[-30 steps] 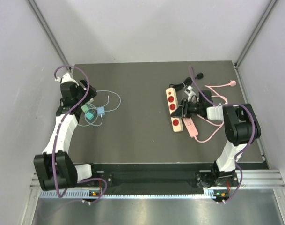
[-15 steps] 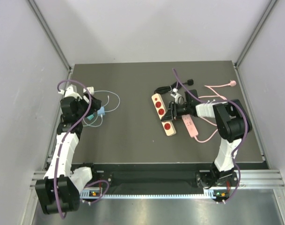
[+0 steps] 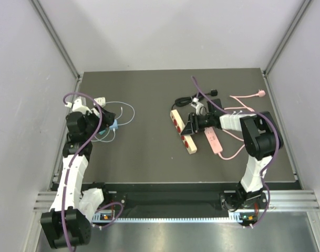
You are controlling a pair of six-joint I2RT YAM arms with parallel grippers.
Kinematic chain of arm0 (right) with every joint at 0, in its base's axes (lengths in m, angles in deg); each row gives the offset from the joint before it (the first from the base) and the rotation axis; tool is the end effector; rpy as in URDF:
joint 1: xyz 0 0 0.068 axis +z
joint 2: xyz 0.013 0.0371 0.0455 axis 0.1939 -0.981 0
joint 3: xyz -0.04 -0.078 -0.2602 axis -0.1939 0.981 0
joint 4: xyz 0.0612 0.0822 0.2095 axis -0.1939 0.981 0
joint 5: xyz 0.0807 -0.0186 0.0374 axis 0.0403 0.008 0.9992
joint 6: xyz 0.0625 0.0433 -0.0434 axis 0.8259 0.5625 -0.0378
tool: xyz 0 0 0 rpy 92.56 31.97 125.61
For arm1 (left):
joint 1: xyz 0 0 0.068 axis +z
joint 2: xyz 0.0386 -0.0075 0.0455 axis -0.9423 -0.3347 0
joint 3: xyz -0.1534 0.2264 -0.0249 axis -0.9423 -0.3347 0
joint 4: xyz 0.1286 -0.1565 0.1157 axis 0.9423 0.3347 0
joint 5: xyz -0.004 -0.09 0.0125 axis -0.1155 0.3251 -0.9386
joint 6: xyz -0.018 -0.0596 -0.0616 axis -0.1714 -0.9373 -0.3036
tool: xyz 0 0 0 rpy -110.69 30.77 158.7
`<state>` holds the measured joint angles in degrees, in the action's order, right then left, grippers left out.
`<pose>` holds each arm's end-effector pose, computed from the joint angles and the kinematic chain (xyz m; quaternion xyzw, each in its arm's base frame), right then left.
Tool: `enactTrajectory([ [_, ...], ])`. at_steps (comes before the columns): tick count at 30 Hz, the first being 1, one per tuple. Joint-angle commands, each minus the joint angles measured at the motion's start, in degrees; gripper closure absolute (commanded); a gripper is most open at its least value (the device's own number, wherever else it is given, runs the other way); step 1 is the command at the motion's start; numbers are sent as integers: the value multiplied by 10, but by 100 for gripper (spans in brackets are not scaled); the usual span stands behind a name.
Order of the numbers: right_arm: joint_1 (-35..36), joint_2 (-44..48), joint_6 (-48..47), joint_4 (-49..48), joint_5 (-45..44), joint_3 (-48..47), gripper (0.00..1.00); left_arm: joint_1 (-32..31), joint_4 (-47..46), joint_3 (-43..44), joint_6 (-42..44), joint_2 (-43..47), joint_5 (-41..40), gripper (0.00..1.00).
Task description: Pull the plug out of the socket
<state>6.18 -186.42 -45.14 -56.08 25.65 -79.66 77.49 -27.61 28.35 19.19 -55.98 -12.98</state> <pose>0.3234 0.1622 0.1328 -0.1714 0.8569 0.4514 0.1805 0.2144 0.0057 0.2817 -0.1746 0.7975 -0.2131 0.5367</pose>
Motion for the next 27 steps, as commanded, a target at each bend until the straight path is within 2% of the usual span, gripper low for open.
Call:
enactTrajectory([
  [1, 0, 20, -41, 12, -55, -13, 43, 2, 2, -1, 0, 15, 14, 19],
  [5, -1, 37, -54, 17, -77, -13, 40, 3, 6, 1, 2, 17, 15, 19],
  [8, -2, 52, -67, 24, -104, -15, 43, 2, 6, 1, 3, 17, 16, 19],
  [11, -2, 67, -77, 31, -128, -17, 47, 2, 7, 1, 2, 18, 19, 19],
  [12, -2, 70, -80, 32, -135, -17, 53, 2, 7, 1, 2, 18, 18, 19],
  [18, -2, 79, -95, 39, -150, -21, 70, 3, 8, 3, 5, 20, 31, 19],
  [23, -1, 84, -113, 54, -164, -27, 75, 2, 14, 7, 9, 24, 38, 19],
  [27, -1, 92, -115, 59, -165, -29, 74, 2, 16, 7, 9, 28, 47, 19],
])
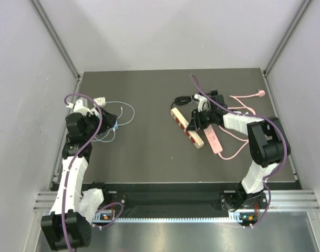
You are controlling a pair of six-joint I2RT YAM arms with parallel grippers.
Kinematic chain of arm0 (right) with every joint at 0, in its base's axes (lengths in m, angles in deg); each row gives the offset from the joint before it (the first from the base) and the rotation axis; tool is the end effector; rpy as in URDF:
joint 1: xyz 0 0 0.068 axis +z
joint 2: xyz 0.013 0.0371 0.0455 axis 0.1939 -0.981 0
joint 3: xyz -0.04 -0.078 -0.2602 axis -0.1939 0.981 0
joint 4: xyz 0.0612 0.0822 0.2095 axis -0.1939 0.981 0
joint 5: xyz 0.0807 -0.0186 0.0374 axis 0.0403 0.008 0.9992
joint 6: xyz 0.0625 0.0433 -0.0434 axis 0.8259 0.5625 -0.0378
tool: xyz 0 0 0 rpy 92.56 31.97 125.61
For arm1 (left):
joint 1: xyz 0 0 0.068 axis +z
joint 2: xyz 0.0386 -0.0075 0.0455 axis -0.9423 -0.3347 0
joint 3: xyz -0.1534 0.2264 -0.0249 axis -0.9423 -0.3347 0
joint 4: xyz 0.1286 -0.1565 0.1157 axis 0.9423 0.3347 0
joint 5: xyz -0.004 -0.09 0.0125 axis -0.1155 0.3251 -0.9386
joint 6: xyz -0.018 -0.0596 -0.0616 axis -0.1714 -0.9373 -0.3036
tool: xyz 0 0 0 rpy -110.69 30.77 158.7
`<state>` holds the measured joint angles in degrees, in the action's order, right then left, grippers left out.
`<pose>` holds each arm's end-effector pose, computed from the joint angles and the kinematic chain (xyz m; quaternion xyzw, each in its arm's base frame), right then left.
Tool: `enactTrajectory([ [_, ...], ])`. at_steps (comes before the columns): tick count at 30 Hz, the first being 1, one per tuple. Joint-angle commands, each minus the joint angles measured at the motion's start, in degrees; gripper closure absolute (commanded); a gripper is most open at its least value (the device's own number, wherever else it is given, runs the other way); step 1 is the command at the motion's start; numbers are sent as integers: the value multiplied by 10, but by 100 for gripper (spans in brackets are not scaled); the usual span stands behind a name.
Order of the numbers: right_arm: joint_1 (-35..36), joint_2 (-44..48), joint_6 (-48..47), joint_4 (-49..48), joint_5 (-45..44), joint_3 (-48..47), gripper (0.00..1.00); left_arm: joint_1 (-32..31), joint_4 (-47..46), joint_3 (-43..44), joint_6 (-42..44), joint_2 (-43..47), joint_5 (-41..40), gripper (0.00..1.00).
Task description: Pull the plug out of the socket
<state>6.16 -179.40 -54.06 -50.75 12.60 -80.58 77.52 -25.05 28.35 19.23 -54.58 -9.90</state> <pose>0.3247 0.1487 0.1614 -0.2145 0.8759 0.3405 0.2663 0.2073 0.0009 0.2806 -0.1621 0.8041 -0.2332 0.5224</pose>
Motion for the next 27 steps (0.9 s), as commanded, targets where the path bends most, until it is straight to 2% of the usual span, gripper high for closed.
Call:
enactTrajectory([
  [1, -1, 23, -44, 7, -34, -21, 72, 2, -9, 7, 8, 14, 23, 19],
  [2, -2, 24, -47, 8, -35, -22, 70, 2, -11, 6, 8, 14, 30, 19],
  [3, 0, 29, -50, 11, -36, -22, 61, 2, -12, 6, 7, 15, 35, 19],
  [6, -1, 43, -62, 12, -36, -21, 51, 2, -16, 5, 5, 13, 56, 19],
  [13, 1, 84, -116, 20, -35, -17, 41, 2, -12, 4, 5, 27, 75, 19],
  [17, 35, 106, -176, 32, -64, -15, 35, 2, -6, 7, 9, 32, 78, 19],
  [20, 83, 115, -221, 38, -141, -22, 31, 2, 9, 17, 23, 39, 71, 19],
  [23, 123, 106, -243, 35, -270, -36, 27, 1, 33, 30, 44, 46, 59, 19],
  [27, 154, 74, -254, 28, -353, -45, 23, 1, 48, 27, 54, 62, 51, 19],
])
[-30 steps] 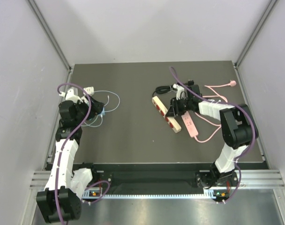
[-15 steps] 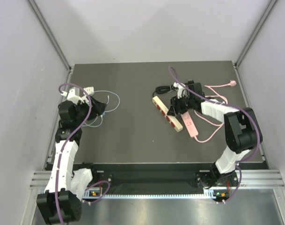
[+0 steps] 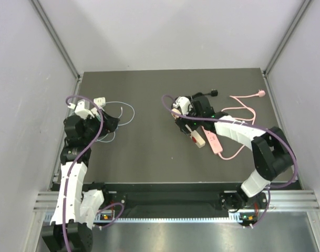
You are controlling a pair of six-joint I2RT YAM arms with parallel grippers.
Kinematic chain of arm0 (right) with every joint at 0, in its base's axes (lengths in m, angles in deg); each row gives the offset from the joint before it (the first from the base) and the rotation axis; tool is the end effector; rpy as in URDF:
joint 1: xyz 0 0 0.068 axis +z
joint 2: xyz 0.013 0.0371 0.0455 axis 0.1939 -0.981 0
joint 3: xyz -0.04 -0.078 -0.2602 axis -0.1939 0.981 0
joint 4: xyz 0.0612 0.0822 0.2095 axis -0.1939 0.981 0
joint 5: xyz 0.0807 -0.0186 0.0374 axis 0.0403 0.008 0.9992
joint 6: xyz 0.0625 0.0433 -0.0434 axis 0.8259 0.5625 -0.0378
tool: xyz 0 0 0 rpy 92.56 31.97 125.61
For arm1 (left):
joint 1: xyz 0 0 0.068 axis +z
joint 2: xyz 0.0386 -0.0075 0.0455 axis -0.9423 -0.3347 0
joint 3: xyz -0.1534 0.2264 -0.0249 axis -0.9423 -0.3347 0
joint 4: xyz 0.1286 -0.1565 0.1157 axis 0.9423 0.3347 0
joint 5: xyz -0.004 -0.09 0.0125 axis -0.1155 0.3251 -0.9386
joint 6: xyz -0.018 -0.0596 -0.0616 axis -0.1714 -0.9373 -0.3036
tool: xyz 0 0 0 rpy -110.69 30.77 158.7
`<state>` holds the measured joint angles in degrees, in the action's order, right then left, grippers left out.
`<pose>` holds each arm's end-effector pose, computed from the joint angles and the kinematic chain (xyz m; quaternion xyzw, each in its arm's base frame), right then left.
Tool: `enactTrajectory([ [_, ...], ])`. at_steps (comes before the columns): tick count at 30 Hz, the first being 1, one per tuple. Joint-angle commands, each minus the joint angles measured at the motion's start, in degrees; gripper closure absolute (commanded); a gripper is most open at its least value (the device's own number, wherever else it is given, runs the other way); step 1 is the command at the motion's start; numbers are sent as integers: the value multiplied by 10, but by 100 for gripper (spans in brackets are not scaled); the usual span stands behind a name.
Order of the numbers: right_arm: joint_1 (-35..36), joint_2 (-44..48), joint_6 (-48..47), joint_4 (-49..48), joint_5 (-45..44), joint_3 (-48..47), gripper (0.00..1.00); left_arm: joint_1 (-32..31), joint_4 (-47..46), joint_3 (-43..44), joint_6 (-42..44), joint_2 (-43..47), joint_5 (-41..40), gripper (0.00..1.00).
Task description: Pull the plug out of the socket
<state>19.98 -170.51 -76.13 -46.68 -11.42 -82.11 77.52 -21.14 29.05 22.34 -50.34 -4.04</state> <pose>0.2914 0.1944 0.2047 -0.4244 0.8127 0.1337 0.3761 0.1897 -0.0087 0.2897 -0.1079 0.8042 -0.2591 0.5240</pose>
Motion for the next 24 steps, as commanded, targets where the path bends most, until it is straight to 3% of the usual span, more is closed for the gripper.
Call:
enactTrajectory([
  [1, 23, -20, -36, -15, -131, -33, 22, 1, 6, 16, 24, 23, -6, 19],
  [5, 27, -44, -31, -20, -193, -46, 20, 1, 6, 5, 30, 37, -13, 19],
  [13, 18, -98, 16, 7, -136, -71, 28, 0, -1, -1, 26, 40, -3, 19],
  [16, 0, -105, 42, 23, -78, -79, 42, 0, -8, -7, 16, 42, 12, 19],
  [20, -23, -103, 83, 35, 35, -84, 77, 0, -37, -27, -27, 24, 75, 19],
  [24, -42, -93, 141, 26, 117, -80, 100, -7, -107, -68, -148, -5, 130, 19],
])
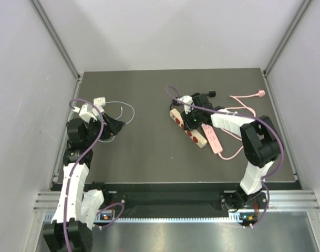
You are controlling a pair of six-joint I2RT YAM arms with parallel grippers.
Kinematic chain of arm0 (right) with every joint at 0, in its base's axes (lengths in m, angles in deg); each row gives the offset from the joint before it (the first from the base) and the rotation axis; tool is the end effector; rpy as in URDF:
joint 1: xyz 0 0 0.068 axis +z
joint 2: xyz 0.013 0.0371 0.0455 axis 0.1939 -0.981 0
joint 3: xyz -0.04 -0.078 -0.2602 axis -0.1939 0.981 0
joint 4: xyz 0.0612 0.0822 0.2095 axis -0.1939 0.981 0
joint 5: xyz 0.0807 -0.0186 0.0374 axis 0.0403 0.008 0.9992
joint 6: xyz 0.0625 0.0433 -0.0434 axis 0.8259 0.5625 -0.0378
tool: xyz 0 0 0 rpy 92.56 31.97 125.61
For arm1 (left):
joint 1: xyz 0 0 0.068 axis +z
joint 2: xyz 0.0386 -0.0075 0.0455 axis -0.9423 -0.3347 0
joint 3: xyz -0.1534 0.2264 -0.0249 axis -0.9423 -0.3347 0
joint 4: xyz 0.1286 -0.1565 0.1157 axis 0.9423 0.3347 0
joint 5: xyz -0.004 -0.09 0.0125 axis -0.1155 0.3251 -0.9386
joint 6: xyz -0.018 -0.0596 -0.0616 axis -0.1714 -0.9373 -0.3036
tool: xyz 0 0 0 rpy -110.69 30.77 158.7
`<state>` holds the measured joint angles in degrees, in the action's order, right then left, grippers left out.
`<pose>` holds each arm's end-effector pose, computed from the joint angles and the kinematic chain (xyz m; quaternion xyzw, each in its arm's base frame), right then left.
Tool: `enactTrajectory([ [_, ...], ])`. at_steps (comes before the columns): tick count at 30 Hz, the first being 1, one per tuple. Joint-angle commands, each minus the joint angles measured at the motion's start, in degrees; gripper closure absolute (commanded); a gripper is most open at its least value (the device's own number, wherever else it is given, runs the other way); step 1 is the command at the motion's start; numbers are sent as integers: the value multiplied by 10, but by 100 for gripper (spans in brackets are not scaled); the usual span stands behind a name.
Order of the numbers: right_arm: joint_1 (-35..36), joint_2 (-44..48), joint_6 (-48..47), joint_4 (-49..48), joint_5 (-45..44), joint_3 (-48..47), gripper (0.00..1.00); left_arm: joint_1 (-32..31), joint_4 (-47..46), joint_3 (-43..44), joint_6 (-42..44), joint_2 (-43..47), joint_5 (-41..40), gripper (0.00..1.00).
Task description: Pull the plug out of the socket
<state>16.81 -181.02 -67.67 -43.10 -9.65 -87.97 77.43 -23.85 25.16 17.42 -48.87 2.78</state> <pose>0.3231 0.1921 0.1674 -0.3461 0.8747 0.1577 0.3005 0.1836 -0.0180 0.2777 -0.1057 0.7972 -0.3266 0.4967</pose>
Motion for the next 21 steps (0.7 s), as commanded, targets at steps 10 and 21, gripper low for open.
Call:
enactTrajectory([
  [10, -62, 40, 274, -209, 300, 77, 100, -310, -222, -30, -262, -156, -245, 15],
  [21, -73, 47, 356, -291, 355, 123, 100, -439, -96, 236, -334, -479, -393, 12],
])
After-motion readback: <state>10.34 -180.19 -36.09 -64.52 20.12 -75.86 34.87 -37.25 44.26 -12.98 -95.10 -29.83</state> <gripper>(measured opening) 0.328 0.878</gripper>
